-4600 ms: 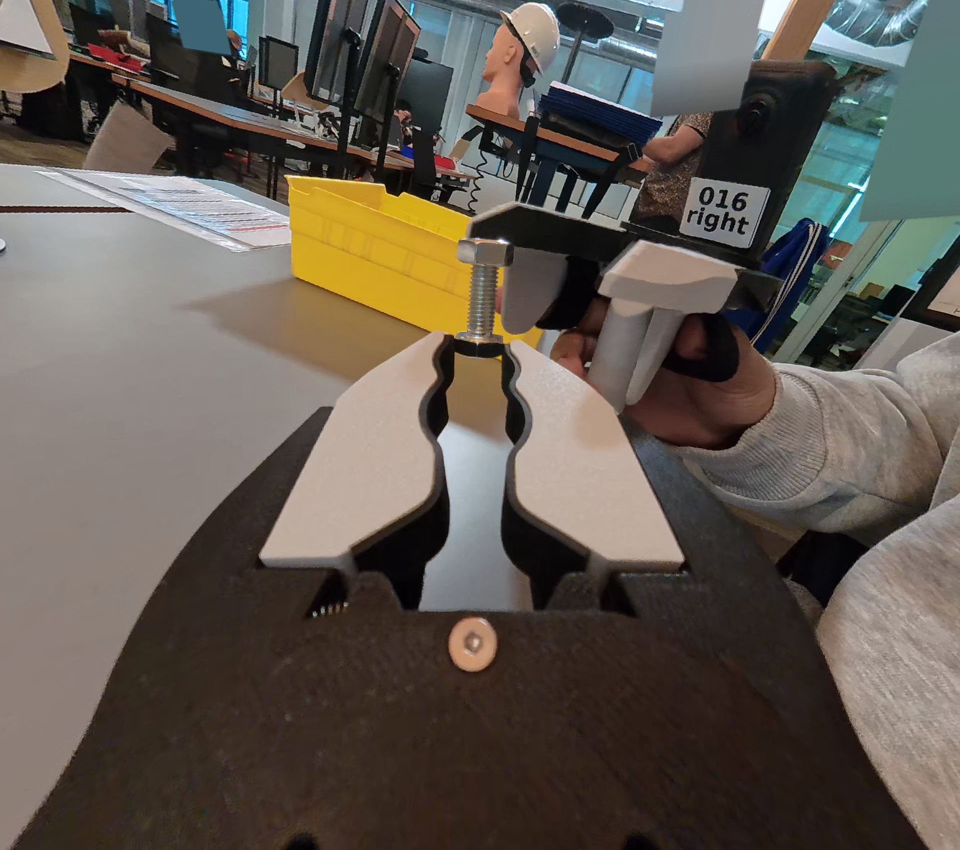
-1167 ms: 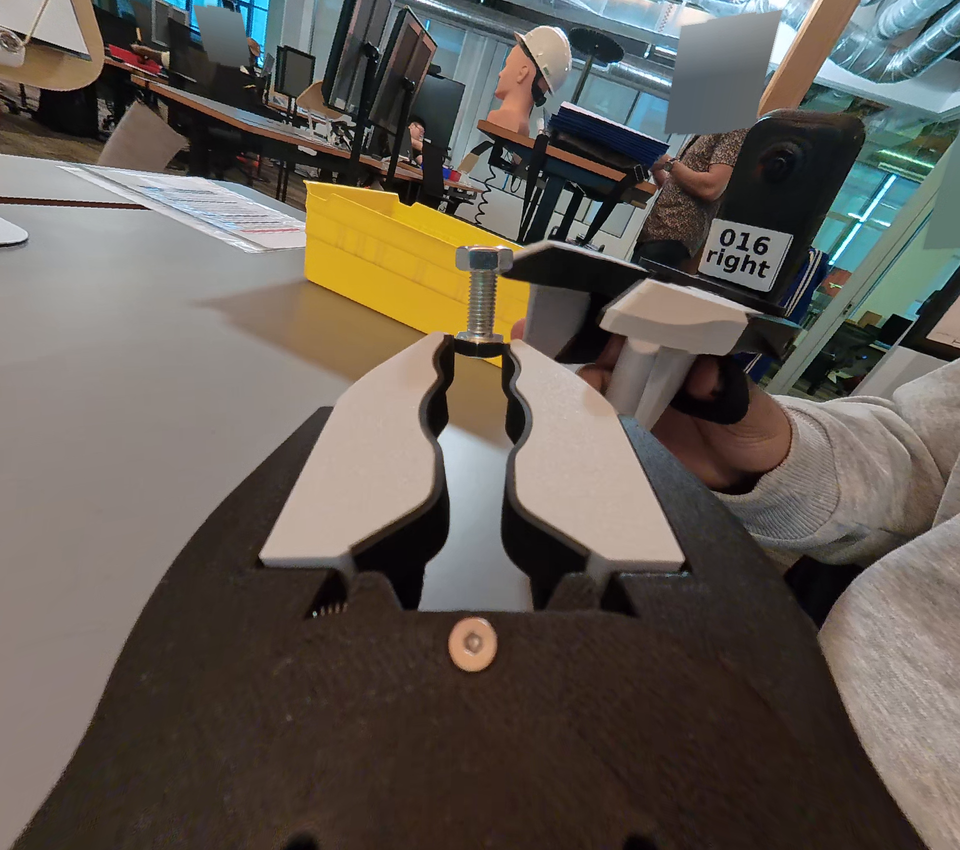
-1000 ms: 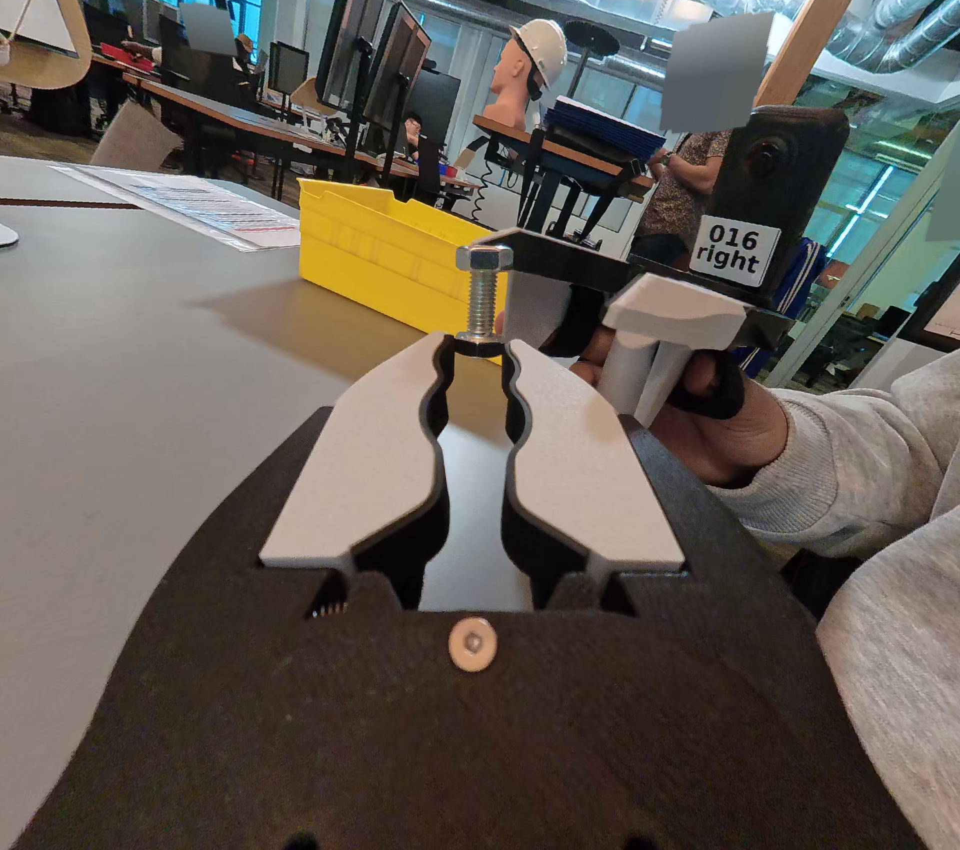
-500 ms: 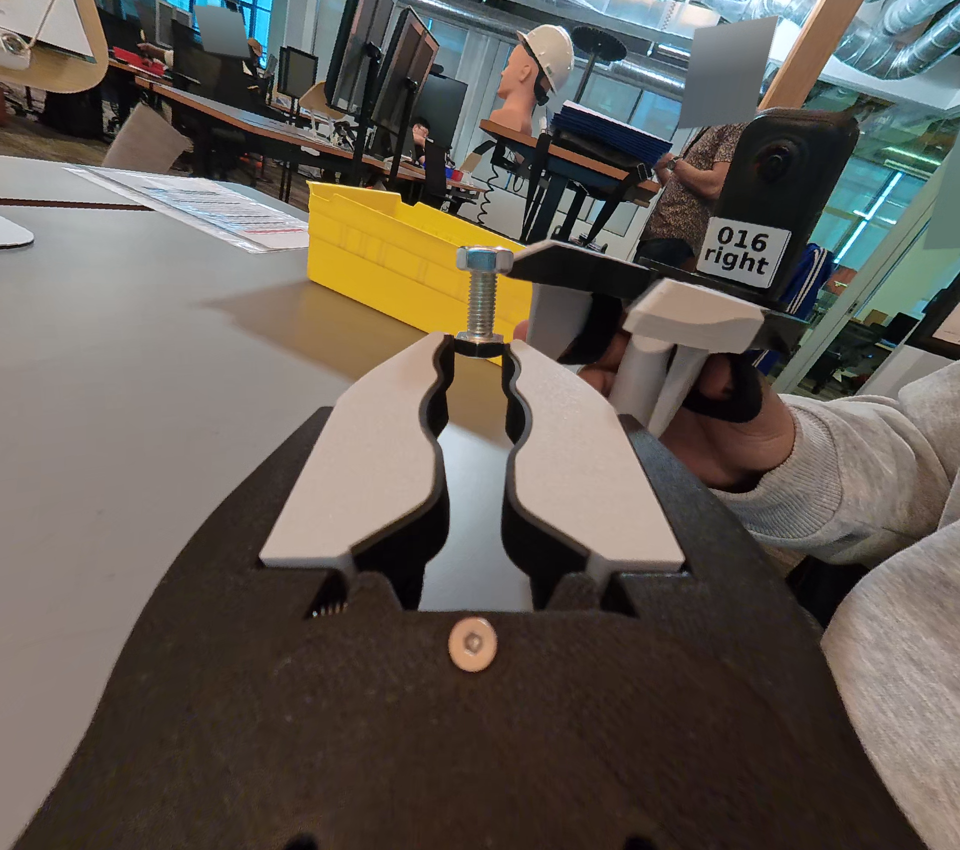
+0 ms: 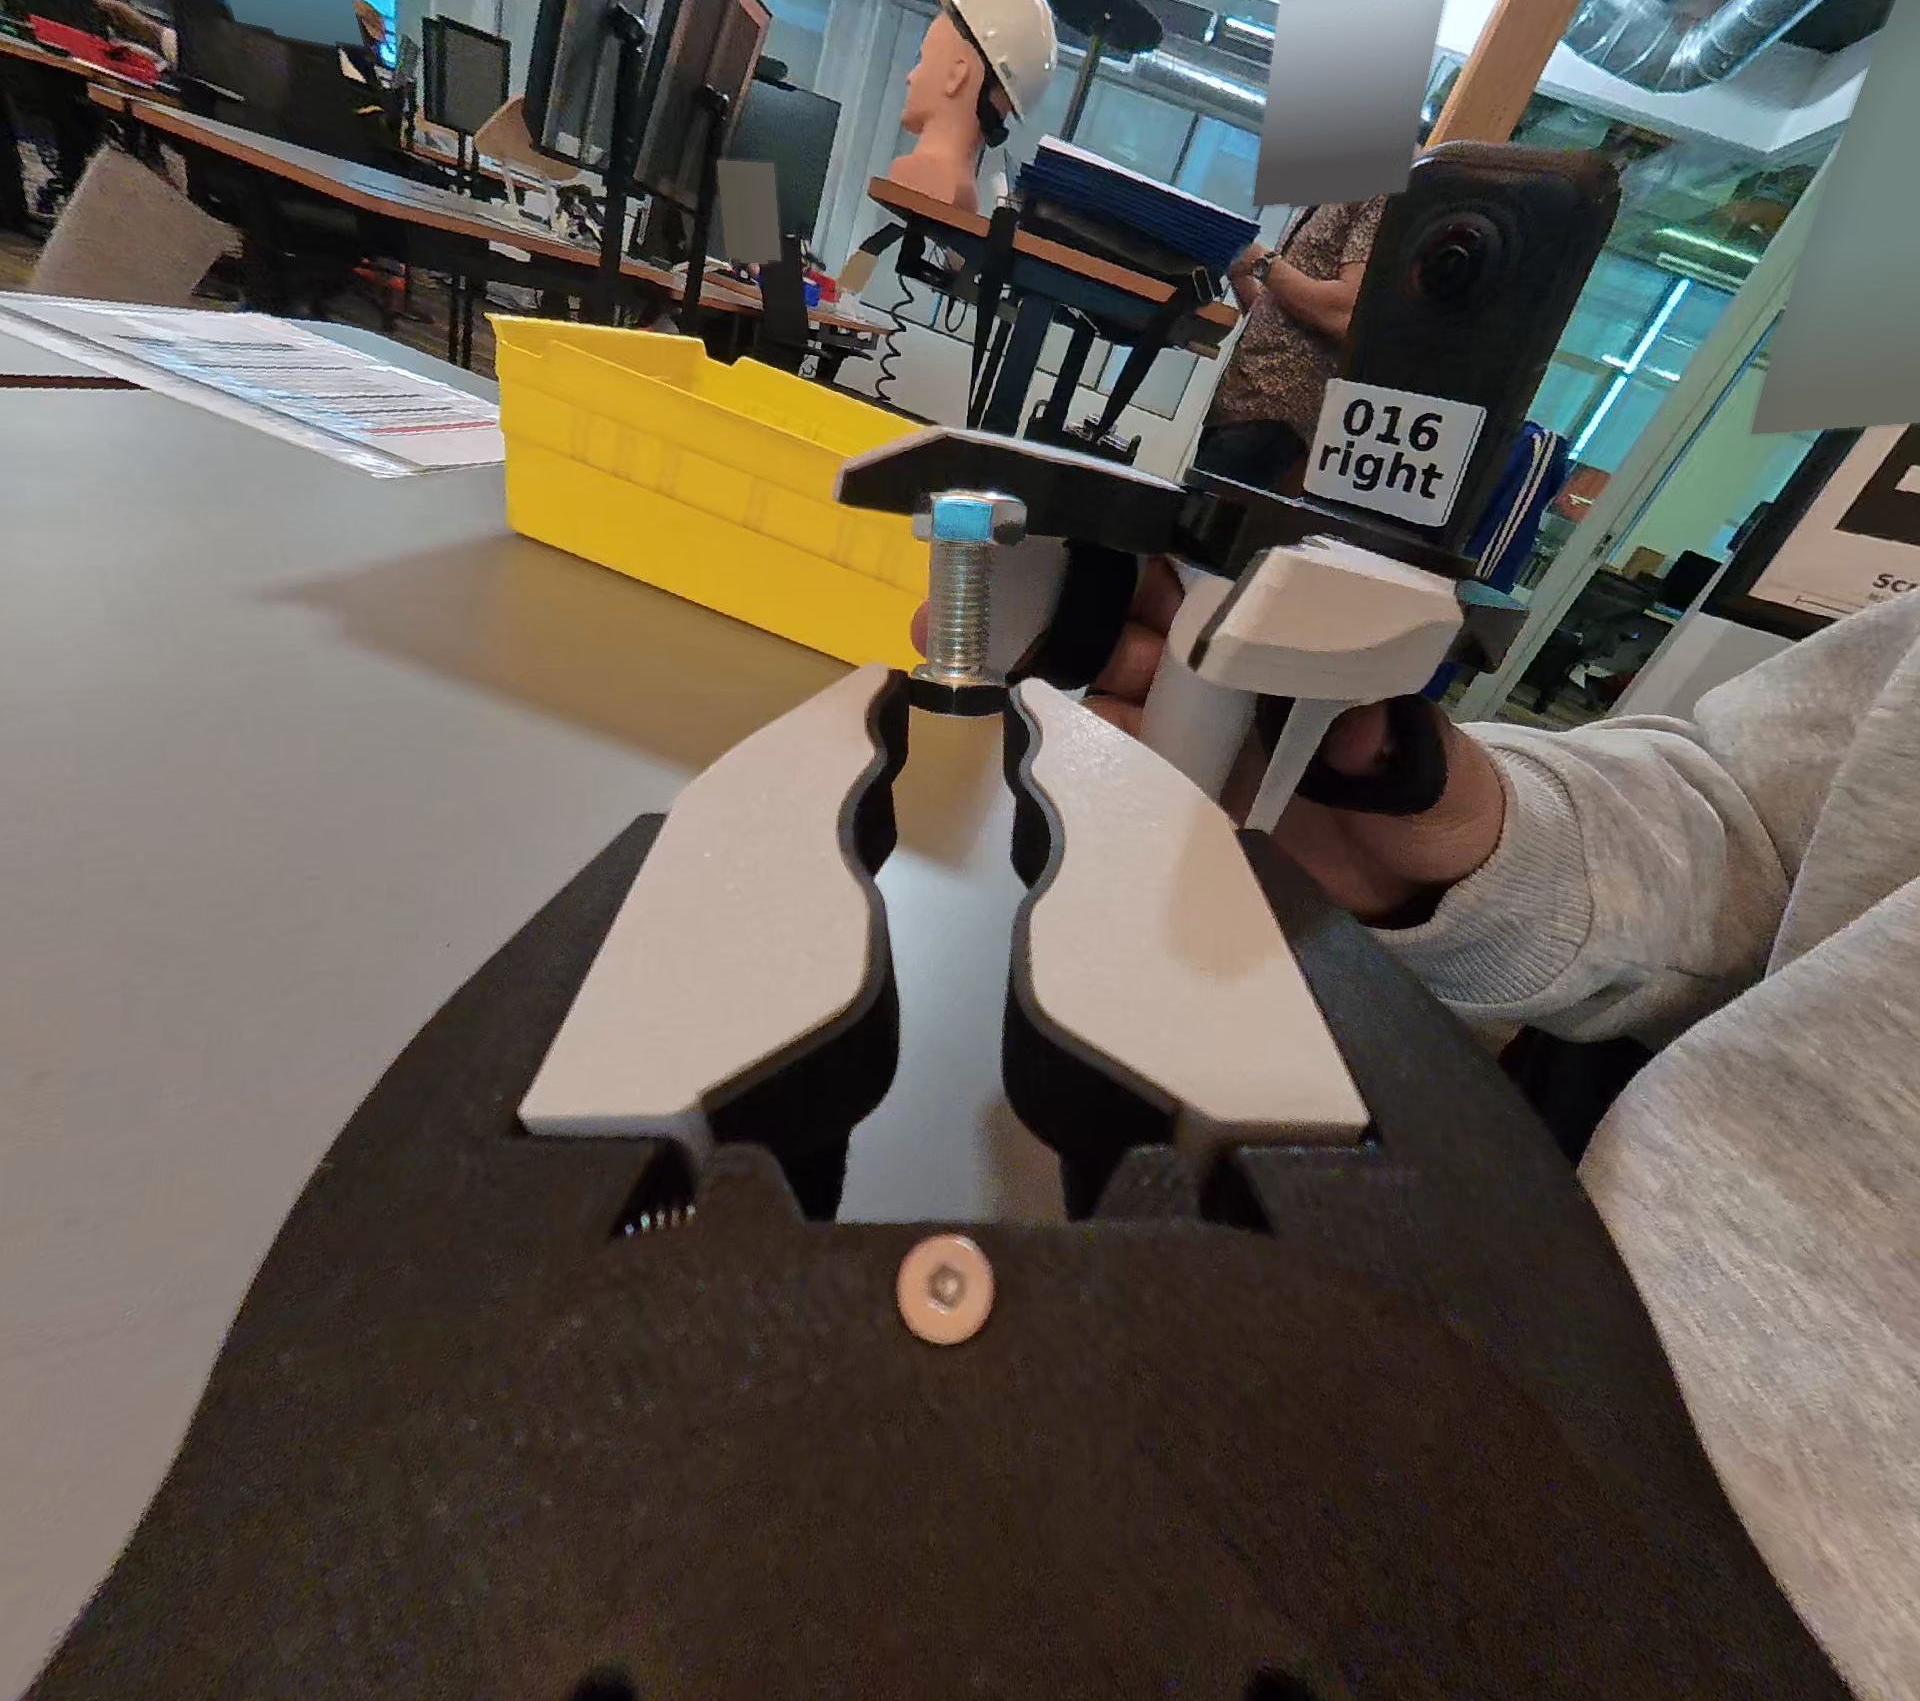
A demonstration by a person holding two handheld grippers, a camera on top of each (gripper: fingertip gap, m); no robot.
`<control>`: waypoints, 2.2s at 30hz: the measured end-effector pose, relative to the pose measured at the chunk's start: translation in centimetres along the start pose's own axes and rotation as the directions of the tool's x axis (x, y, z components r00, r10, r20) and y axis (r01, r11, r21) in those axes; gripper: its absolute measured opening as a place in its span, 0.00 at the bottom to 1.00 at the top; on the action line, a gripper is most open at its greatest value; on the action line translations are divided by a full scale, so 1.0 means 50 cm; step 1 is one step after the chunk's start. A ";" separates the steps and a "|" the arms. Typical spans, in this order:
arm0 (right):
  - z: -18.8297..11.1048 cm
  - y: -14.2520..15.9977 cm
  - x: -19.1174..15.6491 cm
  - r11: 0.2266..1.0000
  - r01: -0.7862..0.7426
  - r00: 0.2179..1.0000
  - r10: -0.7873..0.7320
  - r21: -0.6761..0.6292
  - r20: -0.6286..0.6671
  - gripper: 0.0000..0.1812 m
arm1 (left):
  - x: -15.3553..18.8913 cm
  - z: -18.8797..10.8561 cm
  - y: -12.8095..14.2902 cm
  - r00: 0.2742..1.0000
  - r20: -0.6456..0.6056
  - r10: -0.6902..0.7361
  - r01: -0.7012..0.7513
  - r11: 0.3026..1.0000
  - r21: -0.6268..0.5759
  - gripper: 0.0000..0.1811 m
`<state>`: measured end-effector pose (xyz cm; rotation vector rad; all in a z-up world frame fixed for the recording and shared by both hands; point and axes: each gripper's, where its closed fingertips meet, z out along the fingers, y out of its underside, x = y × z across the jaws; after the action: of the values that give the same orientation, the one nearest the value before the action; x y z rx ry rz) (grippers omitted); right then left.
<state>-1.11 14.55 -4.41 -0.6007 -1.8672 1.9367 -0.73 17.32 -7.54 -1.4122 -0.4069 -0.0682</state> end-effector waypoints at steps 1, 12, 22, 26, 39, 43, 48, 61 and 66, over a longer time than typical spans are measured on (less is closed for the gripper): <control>0.001 0.000 -0.002 1.000 -0.002 1.000 0.002 0.000 0.006 0.38 | 0.000 0.000 0.000 1.000 0.000 0.001 -0.001 1.000 -0.001 0.10; -0.002 -0.005 -0.008 1.000 -0.022 0.999 0.022 0.011 0.029 0.35 | -0.032 -0.013 -0.015 0.997 0.066 -0.044 0.042 0.998 0.045 0.10; -0.007 -0.010 0.004 1.000 -0.015 1.000 0.015 0.021 -0.003 0.31 | -0.011 -0.004 -0.006 1.000 0.023 -0.008 0.008 1.000 0.013 0.10; -0.002 -0.001 0.007 1.000 -0.013 1.000 0.013 0.003 -0.014 0.37 | 0.009 0.004 0.004 1.000 -0.020 0.021 -0.022 1.000 -0.015 0.10; 0.005 0.001 -0.012 1.000 -0.014 0.999 0.014 -0.003 0.031 0.38 | -0.019 -0.009 -0.009 1.000 0.028 -0.012 0.011 1.000 0.015 0.10; 0.002 -0.004 -0.011 1.000 -0.027 0.999 0.027 0.009 0.035 0.37 | -0.041 -0.019 -0.019 0.997 0.069 -0.027 0.024 0.999 0.035 0.10; 0.001 0.000 -0.011 1.000 -0.027 0.999 0.028 -0.008 0.038 0.30 | -0.040 -0.020 -0.021 0.997 0.068 -0.022 0.019 0.999 0.039 0.10; 0.015 0.017 -0.013 0.999 0.002 1.000 -0.002 -0.036 0.014 0.44 | 0.022 0.009 0.013 0.998 -0.033 0.055 -0.057 0.998 -0.040 0.10; 0.018 0.017 -0.023 0.999 0.015 0.999 -0.014 -0.038 0.029 0.45 | -0.004 -0.001 -0.002 1.000 0.010 0.006 -0.006 1.000 -0.002 0.10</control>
<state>-0.61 13.13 -5.20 -0.5725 -1.9254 1.9139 -0.93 17.20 -7.50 -1.4160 -0.4105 -0.0567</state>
